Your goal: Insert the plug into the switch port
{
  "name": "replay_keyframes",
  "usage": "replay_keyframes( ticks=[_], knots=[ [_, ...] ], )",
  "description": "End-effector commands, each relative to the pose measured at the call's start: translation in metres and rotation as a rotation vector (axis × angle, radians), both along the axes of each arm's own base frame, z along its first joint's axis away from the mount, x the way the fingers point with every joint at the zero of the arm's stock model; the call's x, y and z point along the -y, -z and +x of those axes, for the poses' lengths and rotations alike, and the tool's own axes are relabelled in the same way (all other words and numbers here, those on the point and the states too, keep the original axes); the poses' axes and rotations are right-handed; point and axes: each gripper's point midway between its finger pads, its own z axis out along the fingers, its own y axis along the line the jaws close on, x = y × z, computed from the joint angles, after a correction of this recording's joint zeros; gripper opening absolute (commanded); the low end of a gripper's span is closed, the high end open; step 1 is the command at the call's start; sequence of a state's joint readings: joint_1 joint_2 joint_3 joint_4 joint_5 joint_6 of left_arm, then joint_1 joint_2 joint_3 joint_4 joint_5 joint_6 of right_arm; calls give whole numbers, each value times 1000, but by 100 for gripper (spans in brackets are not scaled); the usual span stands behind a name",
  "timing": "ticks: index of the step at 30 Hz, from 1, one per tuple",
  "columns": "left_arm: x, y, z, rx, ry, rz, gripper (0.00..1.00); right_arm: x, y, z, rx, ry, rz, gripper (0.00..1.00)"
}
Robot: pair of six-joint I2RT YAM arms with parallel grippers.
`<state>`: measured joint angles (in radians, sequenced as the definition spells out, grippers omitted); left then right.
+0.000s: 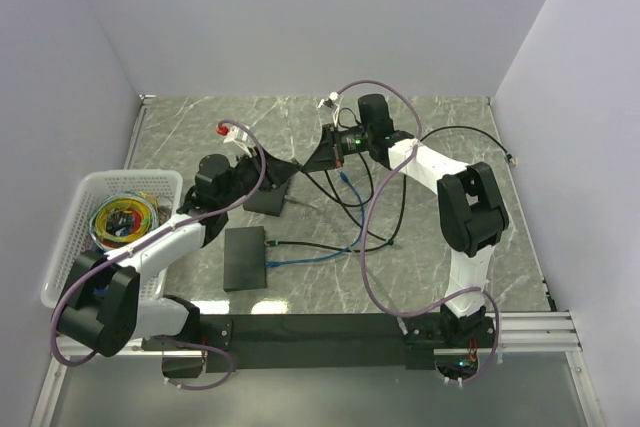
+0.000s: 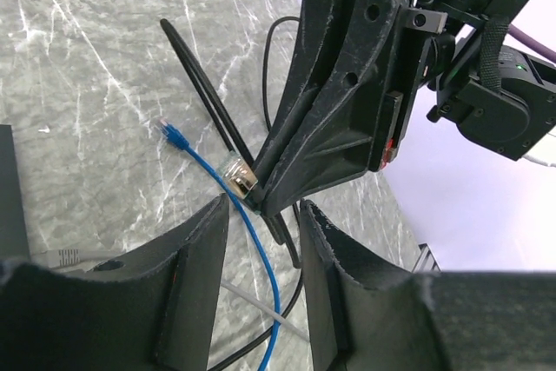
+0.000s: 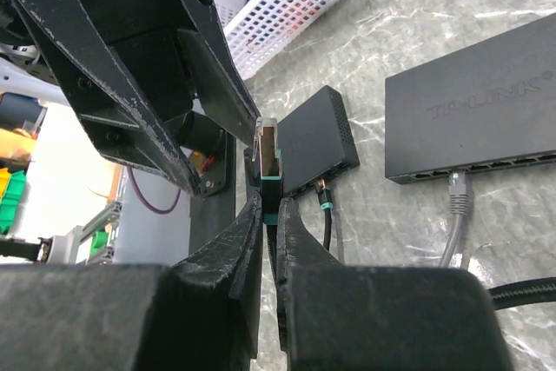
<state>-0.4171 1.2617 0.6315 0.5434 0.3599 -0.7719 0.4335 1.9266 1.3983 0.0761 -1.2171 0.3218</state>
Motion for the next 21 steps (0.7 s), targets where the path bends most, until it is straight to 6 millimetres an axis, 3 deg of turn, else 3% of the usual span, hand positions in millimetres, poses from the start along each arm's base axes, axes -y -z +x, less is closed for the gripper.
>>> replay_keyframes(
  ticks=[1,11,21],
  knots=[
    [8,-24,3,76,19,-31,44,-4,-10,-5,35,-41,37,0],
    [8,-23,10,78,-5,-18,37,-5,-11,-12,32,-74,47,0],
    [6,-28,17,92,-29,-9,39,-9,-8,-19,30,-110,44,0]
  ],
)
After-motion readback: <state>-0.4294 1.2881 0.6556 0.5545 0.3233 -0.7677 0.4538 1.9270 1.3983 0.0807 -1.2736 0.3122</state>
